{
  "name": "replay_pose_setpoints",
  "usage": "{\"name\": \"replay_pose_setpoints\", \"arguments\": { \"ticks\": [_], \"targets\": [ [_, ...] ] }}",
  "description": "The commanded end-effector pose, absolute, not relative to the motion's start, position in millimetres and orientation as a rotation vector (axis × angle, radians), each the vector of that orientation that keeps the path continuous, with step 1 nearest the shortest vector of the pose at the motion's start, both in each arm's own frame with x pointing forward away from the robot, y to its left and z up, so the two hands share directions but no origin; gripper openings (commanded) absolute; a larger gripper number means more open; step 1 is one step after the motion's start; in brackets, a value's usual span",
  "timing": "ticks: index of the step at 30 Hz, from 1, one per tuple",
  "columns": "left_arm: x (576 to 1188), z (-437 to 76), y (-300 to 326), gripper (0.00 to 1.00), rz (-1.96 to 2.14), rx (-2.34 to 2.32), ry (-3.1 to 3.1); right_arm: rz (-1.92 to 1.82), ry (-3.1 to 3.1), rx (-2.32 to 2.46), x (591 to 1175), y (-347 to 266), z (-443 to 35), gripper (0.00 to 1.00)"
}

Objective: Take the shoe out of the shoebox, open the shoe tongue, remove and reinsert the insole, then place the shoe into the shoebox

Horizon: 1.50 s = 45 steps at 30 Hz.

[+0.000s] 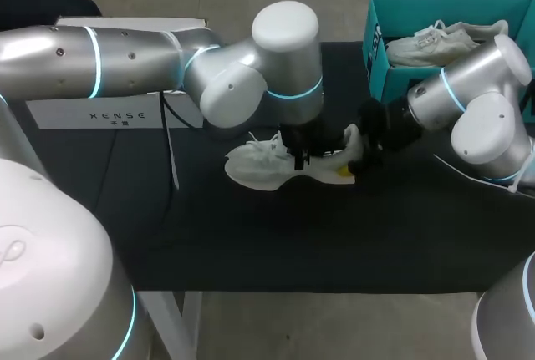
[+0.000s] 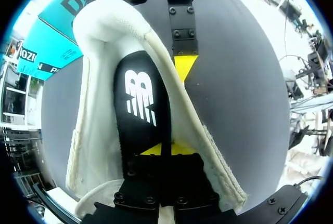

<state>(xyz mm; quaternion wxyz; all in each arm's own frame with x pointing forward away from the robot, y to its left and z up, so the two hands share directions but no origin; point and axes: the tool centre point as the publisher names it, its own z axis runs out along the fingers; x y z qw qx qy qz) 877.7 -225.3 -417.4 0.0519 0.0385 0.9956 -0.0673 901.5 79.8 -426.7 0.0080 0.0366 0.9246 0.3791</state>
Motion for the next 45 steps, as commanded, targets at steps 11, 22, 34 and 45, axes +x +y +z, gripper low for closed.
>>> {"name": "replay_pose_setpoints", "arguments": {
  "ticks": [11,22,34,45],
  "targets": [
    [889.4,-420.5,-217.6,0.0,-0.302,0.097,3.103,1.183,2.891,0.112,901.7,81.4,-430.6,0.0],
    [888.9,-394.5,-218.3,0.0,-0.288,0.134,3.143,1.183,2.891,0.112,901.7,81.4,-430.6,0.0],
    [884.0,-360.0,-214.6,0.0,-0.374,0.155,3.092,1.183,2.891,0.112,901.7,81.4,-430.6,0.0],
    [890.1,-350.5,-201.9,0.0,-0.547,0.071,3.055,1.183,2.891,0.112,901.7,81.4,-430.6,0.0]
  ]
}}
